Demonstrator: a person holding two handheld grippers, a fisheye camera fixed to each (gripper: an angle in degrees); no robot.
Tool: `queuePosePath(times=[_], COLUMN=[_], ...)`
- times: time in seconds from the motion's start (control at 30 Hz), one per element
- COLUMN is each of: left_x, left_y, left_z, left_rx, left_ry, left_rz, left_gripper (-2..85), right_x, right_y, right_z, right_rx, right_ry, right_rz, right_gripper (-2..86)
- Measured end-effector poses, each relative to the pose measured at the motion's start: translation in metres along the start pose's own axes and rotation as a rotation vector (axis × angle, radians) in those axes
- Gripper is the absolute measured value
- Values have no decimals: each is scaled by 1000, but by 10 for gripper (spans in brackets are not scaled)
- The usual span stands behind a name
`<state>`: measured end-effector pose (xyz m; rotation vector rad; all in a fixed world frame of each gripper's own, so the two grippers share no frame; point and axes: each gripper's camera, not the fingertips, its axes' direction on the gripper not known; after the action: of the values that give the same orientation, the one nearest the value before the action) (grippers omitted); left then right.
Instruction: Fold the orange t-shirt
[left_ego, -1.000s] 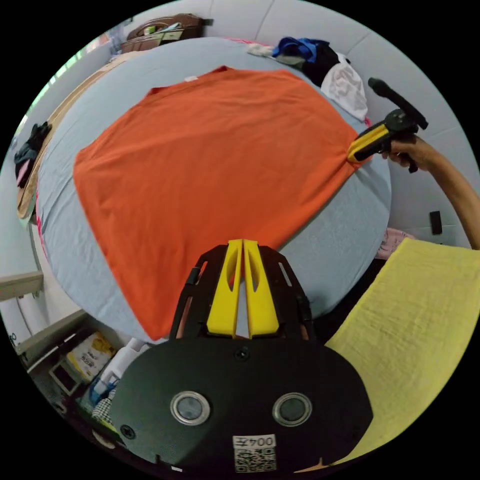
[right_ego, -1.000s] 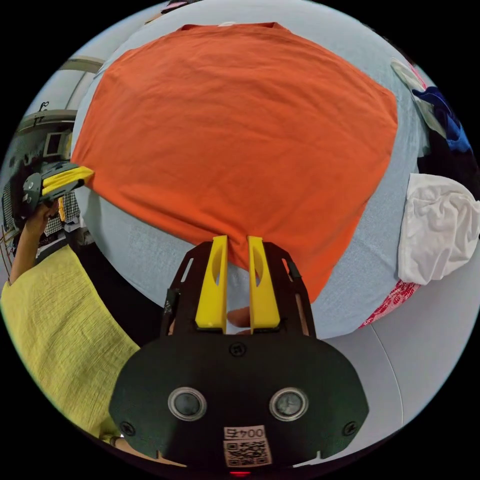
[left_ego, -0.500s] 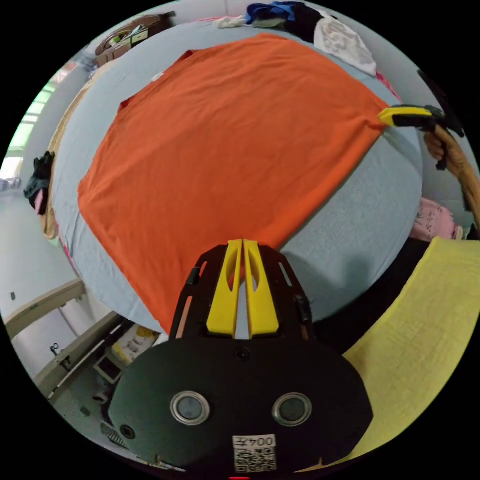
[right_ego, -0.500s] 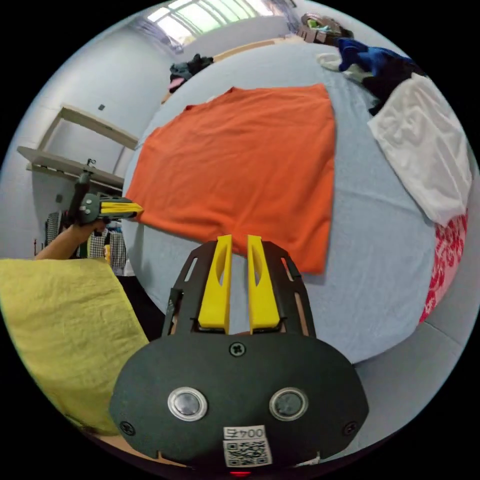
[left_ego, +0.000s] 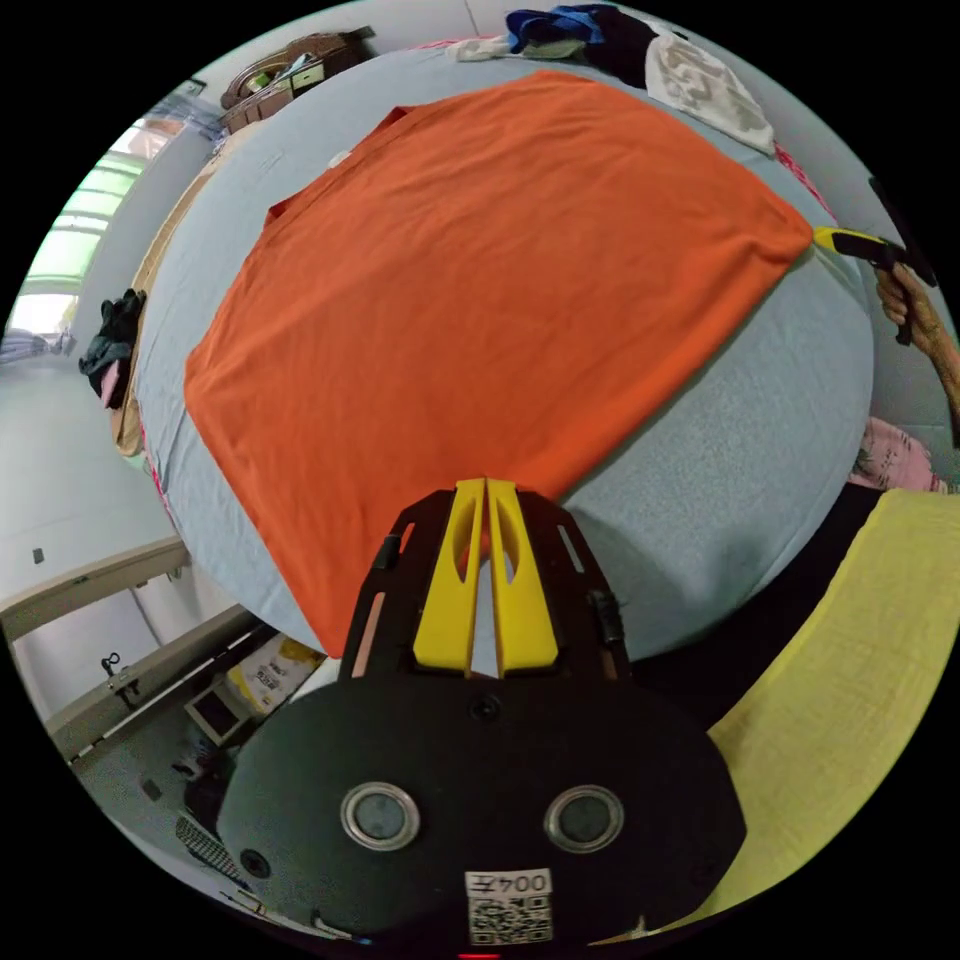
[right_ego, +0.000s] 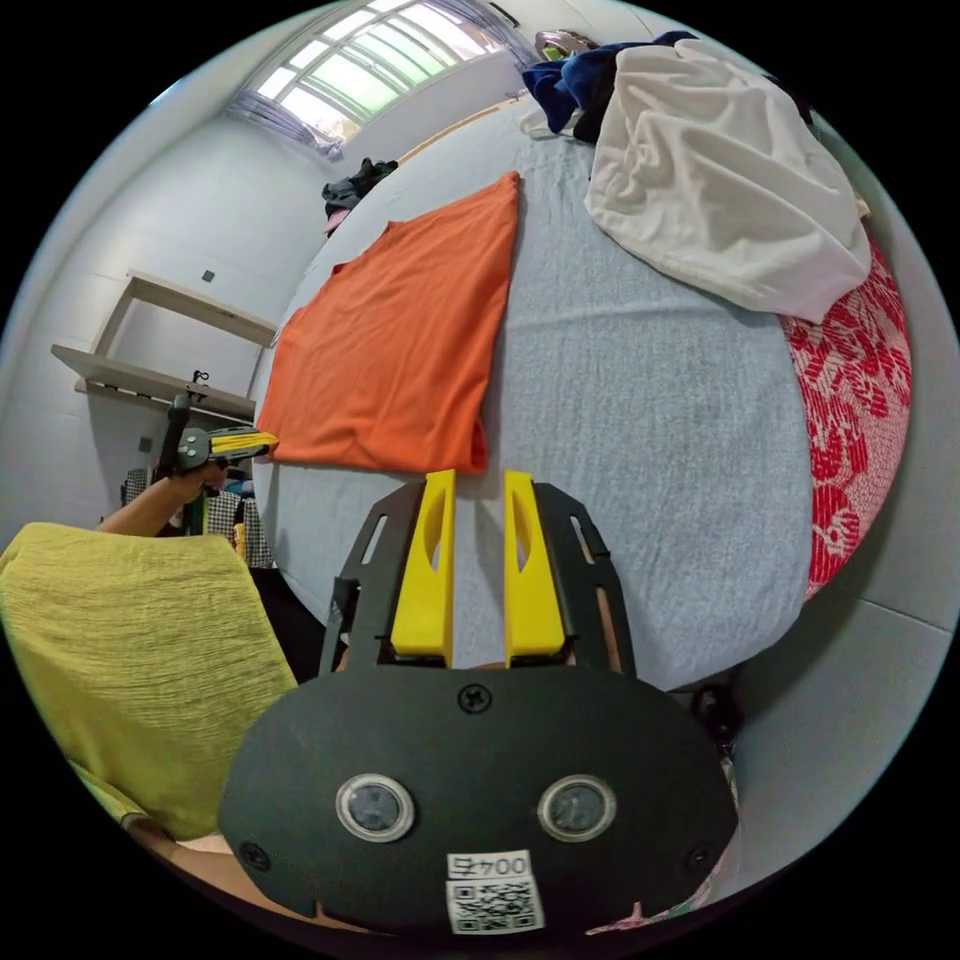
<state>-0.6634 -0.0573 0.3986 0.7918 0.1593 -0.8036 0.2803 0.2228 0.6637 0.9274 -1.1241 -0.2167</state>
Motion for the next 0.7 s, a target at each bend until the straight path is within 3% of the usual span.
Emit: queuePosePath(times=[0.23,0.4,0.53,0.7], left_x=[-1,-2,-5,-7], left_y=[0,2,3,3], left_z=[22,32,40,45], left_rx=[3,15,20,14], left_ry=[14,18,27,29], left_rz=[-14,-30,-34,-31], left_gripper=[3,3,3,3], right_x=[13,16,30,0], right_y=[-15,-28,-39,-87], right_z=[-16,-30,-44,-78], right_rx=[-35,-87,-141,-47], right_ry=[-19,131,158,244], right_rz=[-88,-150,-119,-211], right_gripper=[50,2,0,51])
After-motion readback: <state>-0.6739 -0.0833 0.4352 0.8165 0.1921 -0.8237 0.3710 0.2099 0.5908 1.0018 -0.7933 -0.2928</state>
